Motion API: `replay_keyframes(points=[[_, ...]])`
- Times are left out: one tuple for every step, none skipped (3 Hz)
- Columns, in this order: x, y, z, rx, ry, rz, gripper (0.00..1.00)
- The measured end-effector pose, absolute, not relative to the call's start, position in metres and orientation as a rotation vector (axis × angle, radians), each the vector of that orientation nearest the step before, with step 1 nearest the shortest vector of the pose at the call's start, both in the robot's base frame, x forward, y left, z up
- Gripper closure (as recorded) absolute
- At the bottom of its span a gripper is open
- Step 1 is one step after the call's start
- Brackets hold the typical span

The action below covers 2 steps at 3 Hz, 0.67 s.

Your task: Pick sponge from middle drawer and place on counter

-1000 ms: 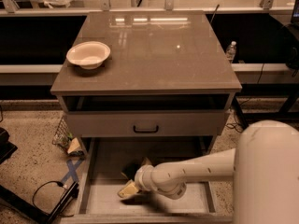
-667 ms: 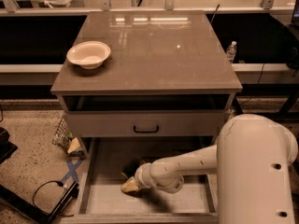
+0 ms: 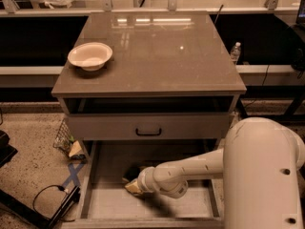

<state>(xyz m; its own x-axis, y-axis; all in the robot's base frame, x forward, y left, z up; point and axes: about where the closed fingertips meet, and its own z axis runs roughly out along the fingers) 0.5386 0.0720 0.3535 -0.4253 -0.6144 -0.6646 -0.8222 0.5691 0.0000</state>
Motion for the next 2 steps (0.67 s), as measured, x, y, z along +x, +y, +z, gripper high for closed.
replay_keyframes(points=[[0.5386, 0.072, 0.3558, -1.143, 2.181, 0.435, 0.96], [0.5345, 0.0679, 0.3636, -1.15, 2.175, 0.452, 1.0]])
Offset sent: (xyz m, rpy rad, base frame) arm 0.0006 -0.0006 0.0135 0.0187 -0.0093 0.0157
